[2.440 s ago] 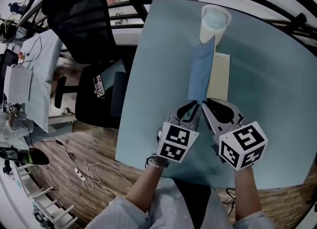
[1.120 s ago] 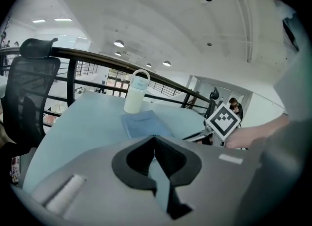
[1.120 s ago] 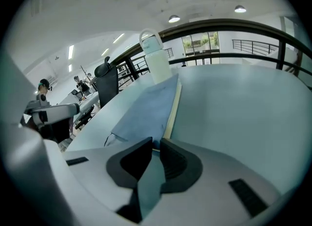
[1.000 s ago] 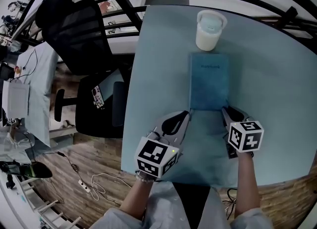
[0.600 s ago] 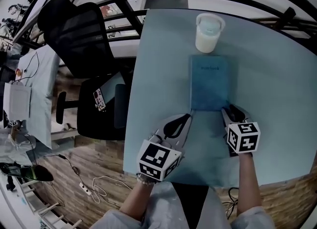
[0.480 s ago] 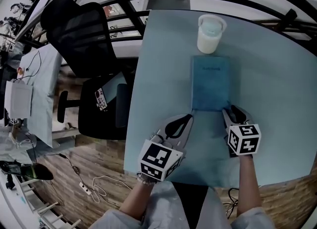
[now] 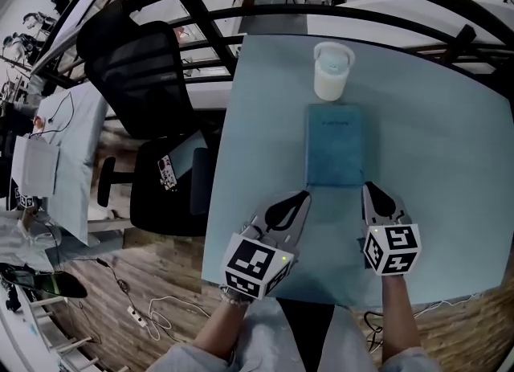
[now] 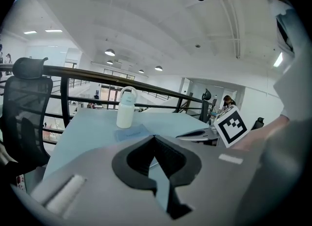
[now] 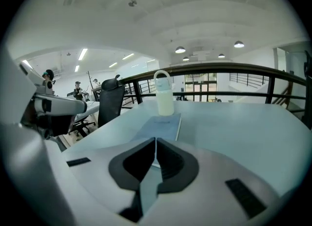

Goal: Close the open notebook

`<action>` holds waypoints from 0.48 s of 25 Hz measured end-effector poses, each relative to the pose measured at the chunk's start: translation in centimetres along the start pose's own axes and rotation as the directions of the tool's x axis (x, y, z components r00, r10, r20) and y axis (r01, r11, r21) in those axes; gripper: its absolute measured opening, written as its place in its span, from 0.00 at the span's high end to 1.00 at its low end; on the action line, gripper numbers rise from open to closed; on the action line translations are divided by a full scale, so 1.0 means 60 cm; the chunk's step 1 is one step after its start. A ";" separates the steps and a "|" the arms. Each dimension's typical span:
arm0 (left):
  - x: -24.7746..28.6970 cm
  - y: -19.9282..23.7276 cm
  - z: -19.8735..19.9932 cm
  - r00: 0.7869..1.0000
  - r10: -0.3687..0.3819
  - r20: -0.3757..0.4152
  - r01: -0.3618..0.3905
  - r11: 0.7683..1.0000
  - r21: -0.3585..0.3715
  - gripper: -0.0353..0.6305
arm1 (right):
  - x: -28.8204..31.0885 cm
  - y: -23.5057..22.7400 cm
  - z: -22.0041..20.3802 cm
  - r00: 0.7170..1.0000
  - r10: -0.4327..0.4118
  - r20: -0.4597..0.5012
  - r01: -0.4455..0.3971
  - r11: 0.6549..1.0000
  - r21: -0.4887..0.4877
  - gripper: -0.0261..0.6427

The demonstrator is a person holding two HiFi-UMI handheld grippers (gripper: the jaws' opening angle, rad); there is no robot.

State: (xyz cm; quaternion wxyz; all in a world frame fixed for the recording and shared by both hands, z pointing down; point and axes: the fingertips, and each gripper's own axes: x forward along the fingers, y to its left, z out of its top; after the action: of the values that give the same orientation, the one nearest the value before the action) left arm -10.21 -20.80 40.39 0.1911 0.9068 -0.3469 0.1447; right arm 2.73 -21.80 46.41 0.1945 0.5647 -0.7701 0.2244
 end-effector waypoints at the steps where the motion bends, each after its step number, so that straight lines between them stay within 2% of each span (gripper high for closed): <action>1: -0.004 -0.002 0.007 1.000 0.001 0.010 -0.001 1.000 0.001 0.94 | -0.009 0.003 0.009 1.000 0.002 0.016 -0.002 1.000 -0.001 0.95; 12: -0.063 -0.030 0.101 0.992 0.014 0.127 -0.021 0.998 0.054 0.94 | -0.113 0.048 0.124 0.980 0.050 0.195 -0.037 0.997 -0.069 0.96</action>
State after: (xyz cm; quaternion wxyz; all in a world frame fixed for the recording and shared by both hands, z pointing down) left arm -10.88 -20.11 33.09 0.1424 0.9159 -0.3622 0.0981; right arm 1.57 -19.95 36.18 0.1309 0.5603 -0.8046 0.1465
